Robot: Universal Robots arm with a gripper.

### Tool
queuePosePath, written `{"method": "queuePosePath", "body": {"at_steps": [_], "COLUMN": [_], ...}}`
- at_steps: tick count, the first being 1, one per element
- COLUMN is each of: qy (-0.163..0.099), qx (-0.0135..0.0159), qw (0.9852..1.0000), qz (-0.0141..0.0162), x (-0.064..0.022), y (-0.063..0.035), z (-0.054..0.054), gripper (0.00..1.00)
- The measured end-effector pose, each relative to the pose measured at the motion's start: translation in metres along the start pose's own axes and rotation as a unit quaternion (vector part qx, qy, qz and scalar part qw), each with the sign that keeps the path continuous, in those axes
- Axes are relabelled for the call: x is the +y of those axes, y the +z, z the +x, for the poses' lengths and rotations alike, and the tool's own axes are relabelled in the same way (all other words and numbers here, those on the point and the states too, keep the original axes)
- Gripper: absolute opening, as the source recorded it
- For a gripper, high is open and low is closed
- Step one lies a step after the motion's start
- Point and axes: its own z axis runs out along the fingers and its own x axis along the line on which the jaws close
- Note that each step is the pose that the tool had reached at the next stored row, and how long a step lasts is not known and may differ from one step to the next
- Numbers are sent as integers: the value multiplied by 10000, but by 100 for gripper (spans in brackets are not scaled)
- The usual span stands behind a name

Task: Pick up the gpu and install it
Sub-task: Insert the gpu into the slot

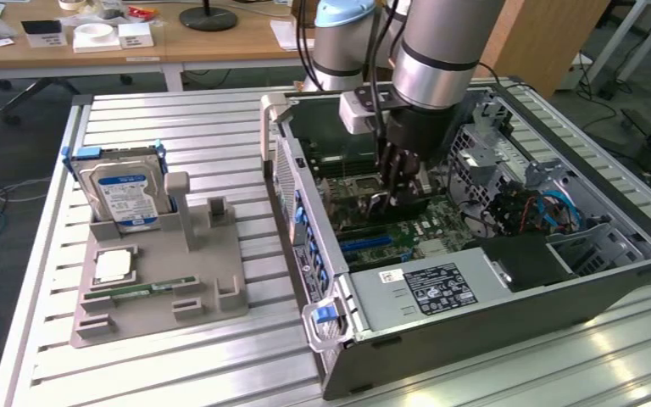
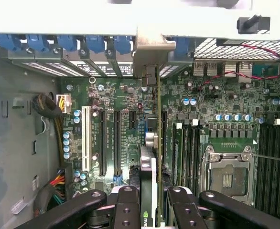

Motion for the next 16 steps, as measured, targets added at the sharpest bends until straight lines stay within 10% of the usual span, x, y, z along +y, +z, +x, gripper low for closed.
{"method": "queuePosePath", "body": {"at_steps": [16], "qy": [0], "qx": [2], "qw": [10000], "qz": [-1], "x": [1], "y": [161], "z": [5], "gripper": [27]}}
